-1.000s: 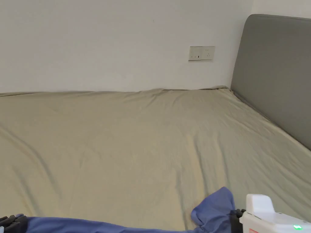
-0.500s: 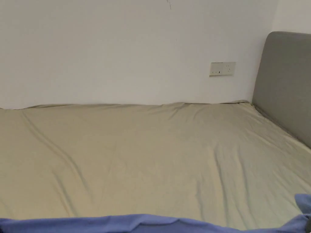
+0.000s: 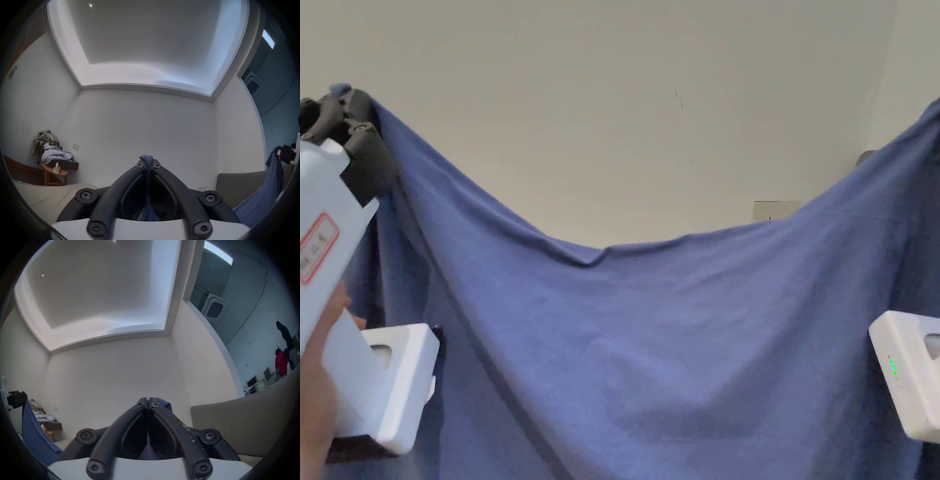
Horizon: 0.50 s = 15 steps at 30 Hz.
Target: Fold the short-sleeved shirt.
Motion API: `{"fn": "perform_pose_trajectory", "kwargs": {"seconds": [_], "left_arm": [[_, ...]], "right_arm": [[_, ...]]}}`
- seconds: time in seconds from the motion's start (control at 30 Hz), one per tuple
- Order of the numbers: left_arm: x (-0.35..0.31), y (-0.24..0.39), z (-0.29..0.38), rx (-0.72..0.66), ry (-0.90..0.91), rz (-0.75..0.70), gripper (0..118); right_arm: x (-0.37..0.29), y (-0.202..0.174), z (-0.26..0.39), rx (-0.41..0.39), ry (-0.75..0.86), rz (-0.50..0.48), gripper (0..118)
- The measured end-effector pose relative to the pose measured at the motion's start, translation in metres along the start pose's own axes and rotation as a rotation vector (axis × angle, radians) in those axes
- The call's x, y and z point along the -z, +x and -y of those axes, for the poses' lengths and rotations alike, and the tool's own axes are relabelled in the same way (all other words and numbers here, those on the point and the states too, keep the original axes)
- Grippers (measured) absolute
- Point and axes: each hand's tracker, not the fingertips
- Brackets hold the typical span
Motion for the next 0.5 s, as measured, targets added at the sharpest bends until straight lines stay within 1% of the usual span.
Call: {"fn": "perform_pose_trajectory", "kwargs": {"seconds": [0.1, 0.2, 0.27, 0.33, 0.4, 0.47, 0.5], "left_arm": [[0.047, -0.004, -0.015, -0.032, 0.023, 0.021, 2], [0.091, -0.010, -0.031, -0.108, 0.053, 0.041, 2], [0.119, -0.013, -0.037, -0.101, 0.079, 0.034, 2], [0.143, -0.017, -0.036, -0.123, 0.092, 0.033, 2], [0.168, -0.026, -0.029, -0.170, 0.084, 0.037, 2], [0.184, -0.034, -0.019, -0.178, 0.074, 0.025, 2], [0.190, -0.038, -0.014, -0.173, 0.065, 0.006, 2]], "right_arm": [[0.044, -0.007, -0.019, 0.010, 0.048, -0.025, 3], [0.090, -0.012, -0.036, 0.029, 0.084, -0.074, 3], [0.124, -0.020, -0.042, -0.015, 0.110, -0.052, 3], [0.154, -0.022, -0.041, 0.004, 0.116, -0.074, 3], [0.182, -0.026, -0.032, -0.001, 0.118, -0.081, 3], [0.198, -0.028, -0.022, -0.014, 0.120, -0.081, 3], [0.202, -0.028, -0.018, -0.007, 0.121, -0.082, 3]]}}
